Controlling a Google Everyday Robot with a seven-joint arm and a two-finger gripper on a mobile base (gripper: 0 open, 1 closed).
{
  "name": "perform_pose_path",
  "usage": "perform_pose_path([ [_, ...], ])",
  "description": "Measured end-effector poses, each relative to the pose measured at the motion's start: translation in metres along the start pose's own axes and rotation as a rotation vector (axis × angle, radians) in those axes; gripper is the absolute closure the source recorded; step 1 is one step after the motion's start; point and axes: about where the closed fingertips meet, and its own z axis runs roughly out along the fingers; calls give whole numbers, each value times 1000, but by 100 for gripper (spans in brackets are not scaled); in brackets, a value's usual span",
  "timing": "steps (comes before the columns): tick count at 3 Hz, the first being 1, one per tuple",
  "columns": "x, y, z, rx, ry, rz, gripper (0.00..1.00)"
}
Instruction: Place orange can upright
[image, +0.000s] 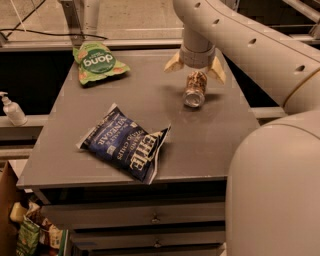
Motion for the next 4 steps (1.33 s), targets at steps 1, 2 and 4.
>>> perform_pose_path([
  [1,1,-1,5,-25,-30,-1,18],
  [2,2,1,7,-38,-45,11,42],
  [4,4,-2,-2,-7,-44,47,88],
])
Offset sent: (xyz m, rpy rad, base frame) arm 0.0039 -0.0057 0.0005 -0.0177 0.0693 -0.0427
